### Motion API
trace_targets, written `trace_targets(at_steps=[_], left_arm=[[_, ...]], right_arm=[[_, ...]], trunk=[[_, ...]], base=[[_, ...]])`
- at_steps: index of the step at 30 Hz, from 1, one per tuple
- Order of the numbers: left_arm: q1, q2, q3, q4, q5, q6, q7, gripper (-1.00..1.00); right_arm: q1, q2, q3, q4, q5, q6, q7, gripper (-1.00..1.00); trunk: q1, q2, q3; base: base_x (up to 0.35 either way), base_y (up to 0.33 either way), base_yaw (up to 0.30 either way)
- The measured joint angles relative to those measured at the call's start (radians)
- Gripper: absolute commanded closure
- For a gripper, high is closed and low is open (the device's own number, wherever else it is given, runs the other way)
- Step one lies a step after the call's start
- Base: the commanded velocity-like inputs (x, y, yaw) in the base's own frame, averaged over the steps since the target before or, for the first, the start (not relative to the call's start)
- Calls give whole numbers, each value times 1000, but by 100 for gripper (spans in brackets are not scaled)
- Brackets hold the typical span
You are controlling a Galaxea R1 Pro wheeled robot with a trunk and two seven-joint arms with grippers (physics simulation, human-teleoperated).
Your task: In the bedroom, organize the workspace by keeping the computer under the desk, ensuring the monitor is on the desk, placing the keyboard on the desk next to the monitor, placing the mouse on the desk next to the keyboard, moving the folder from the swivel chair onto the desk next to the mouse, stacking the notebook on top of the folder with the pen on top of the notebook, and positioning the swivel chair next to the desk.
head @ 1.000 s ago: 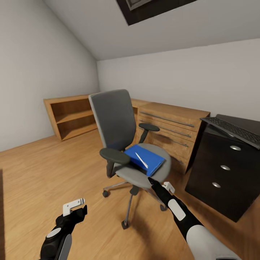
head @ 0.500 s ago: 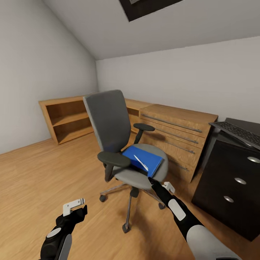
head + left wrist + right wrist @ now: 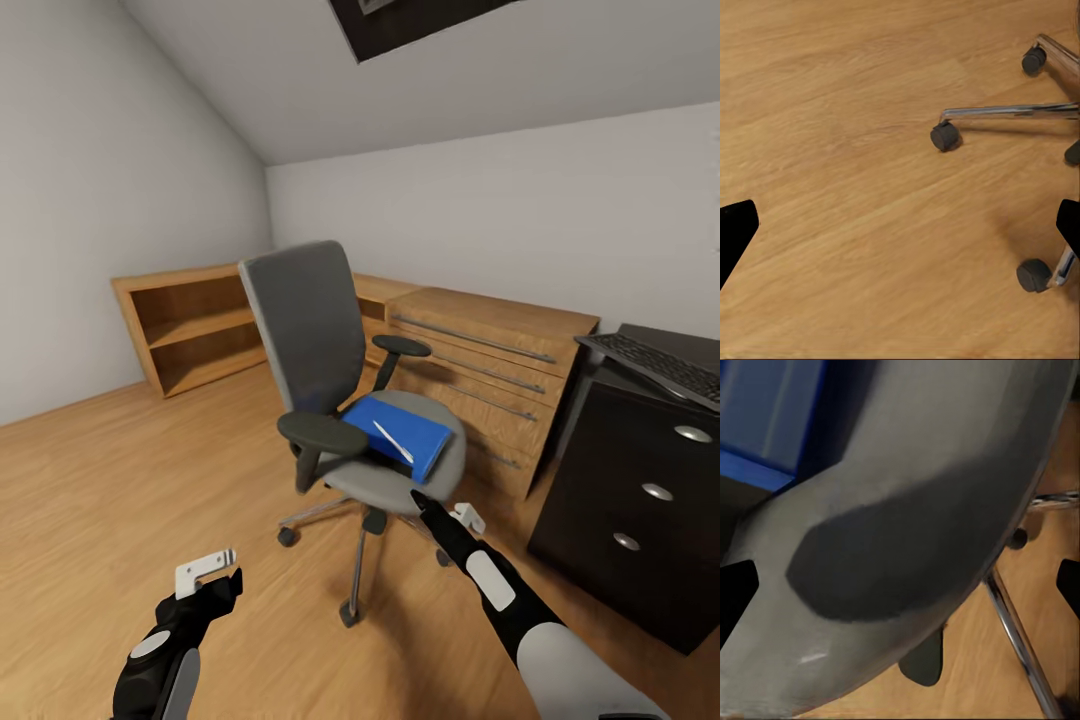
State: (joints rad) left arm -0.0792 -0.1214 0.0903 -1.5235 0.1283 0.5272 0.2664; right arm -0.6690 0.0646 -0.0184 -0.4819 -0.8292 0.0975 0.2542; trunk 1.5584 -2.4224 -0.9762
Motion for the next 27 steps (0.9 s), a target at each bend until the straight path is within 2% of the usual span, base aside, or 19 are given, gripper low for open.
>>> trace_targets(at_steps=[16,27], left_arm=[[0,-1,-1,0,-1,0,0,-100],[0,-1,-20,0,0,1,1,-100]], right_arm=[[0,2,1,2,1,-2,0,-100],[1,2,5,35,4,-2,-2,-100]], trunk=[[-1,0,0],[-43,77,34]], base=[[-22,0,0],[0,0,0]])
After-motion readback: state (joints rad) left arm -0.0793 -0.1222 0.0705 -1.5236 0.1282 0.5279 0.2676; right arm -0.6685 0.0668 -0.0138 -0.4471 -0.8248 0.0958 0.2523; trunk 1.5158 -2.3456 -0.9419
